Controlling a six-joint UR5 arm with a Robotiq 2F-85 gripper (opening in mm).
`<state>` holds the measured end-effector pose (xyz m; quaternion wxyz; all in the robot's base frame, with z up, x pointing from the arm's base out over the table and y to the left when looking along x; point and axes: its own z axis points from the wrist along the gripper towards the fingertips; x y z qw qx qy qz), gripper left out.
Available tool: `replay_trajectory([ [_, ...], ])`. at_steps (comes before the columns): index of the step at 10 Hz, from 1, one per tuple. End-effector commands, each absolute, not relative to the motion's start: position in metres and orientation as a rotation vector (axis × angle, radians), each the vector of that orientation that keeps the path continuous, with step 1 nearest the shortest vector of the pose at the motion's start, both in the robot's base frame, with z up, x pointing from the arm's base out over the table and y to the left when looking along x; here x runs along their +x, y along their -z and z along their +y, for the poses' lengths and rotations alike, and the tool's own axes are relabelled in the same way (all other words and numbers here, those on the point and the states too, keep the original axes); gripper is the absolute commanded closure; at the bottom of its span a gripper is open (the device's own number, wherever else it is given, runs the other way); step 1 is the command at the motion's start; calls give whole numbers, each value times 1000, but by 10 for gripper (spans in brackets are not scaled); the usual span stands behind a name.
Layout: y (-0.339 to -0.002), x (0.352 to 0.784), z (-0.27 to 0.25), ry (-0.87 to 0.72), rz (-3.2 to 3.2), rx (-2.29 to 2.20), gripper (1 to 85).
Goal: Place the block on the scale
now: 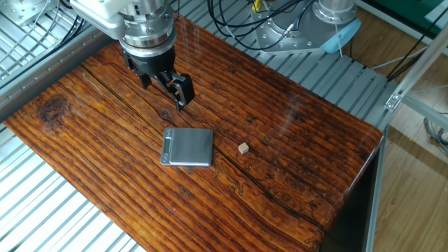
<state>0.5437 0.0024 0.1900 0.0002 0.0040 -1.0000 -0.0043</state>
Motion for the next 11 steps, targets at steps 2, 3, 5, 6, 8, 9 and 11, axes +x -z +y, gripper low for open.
replay_trajectory([
  [2,-191,566,-3,-31,-3225,-154,847],
  [3,-190,567,-3,-31,-3227,-154,847],
  [5,-190,567,-3,-31,-3227,-154,847],
  [6,-190,567,-3,-31,-3227,-154,847],
  [8,-190,567,-4,-36,-3227,-154,847],
  [9,-190,567,-4,-36,-3227,-154,847],
  [11,-190,567,-3,-31,-3227,-154,847],
])
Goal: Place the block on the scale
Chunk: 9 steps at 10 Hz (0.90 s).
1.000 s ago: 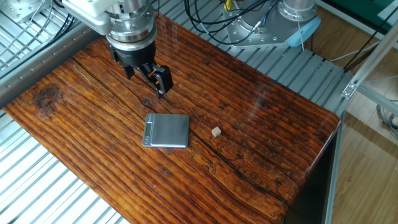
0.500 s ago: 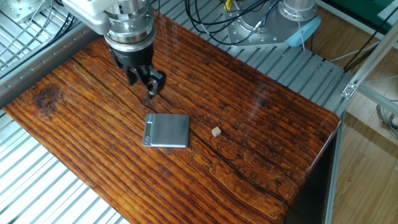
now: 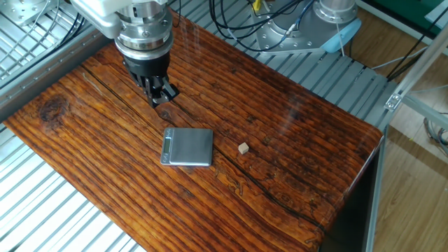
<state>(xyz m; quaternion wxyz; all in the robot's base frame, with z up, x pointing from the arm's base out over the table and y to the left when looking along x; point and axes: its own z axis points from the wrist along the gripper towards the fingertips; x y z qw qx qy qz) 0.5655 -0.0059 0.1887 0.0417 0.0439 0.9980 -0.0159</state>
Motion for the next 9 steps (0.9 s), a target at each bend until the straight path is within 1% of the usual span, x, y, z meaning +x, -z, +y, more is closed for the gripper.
replay_trajectory([
  [1,-190,567,-3,29,3049,146,847],
  [9,-190,566,-4,37,3052,143,847],
])
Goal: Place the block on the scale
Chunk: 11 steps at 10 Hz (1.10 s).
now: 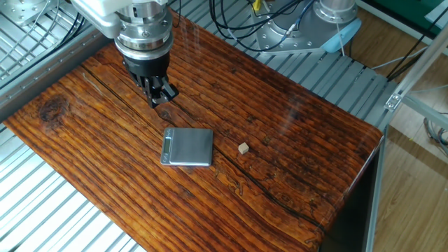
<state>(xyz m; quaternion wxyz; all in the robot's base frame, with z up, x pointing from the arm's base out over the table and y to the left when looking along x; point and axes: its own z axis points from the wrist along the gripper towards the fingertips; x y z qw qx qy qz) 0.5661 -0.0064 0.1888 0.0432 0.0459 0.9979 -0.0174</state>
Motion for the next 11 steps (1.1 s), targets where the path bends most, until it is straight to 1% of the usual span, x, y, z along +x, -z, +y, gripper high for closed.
replay_trajectory([
  [1,-190,566,-5,39,3052,139,847],
  [5,-183,567,-5,52,3059,122,847],
  [7,-179,568,4,8,3060,122,847],
  [11,-176,567,4,8,3068,118,847],
])
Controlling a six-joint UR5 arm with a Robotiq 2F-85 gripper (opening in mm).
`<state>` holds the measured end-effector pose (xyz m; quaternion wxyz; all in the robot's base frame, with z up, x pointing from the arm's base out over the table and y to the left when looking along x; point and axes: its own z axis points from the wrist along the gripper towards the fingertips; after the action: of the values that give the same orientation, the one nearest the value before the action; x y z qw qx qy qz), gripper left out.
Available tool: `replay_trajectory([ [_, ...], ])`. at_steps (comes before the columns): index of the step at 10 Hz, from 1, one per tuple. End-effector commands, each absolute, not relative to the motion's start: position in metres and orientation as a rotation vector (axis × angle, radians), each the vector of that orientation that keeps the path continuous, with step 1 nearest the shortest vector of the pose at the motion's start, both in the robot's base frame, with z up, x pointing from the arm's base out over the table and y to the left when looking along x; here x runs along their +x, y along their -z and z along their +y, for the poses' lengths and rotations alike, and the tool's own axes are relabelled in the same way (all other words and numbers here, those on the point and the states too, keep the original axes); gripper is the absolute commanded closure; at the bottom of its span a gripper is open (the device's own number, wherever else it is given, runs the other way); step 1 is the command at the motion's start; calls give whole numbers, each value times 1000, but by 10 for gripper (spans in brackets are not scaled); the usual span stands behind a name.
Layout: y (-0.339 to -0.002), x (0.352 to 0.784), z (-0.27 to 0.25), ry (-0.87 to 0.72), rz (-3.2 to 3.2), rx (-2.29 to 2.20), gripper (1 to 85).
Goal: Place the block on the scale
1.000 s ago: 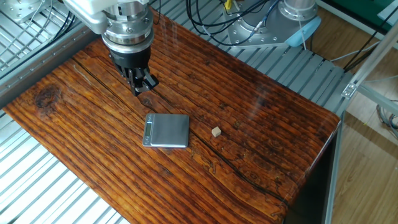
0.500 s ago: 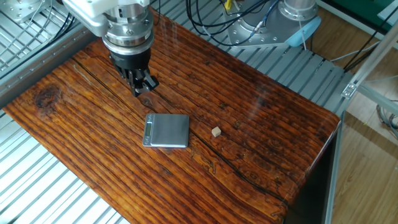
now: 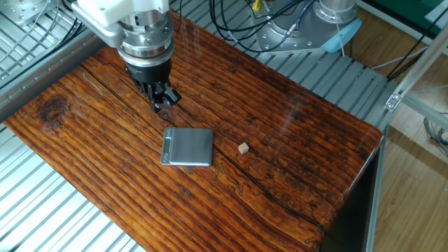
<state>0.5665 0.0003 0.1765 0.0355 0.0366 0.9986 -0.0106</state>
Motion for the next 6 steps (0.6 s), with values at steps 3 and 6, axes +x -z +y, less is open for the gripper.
replay_trajectory([
  [3,-169,561,16,-23,3094,113,847],
  [6,-151,547,52,-10,3105,77,847],
])
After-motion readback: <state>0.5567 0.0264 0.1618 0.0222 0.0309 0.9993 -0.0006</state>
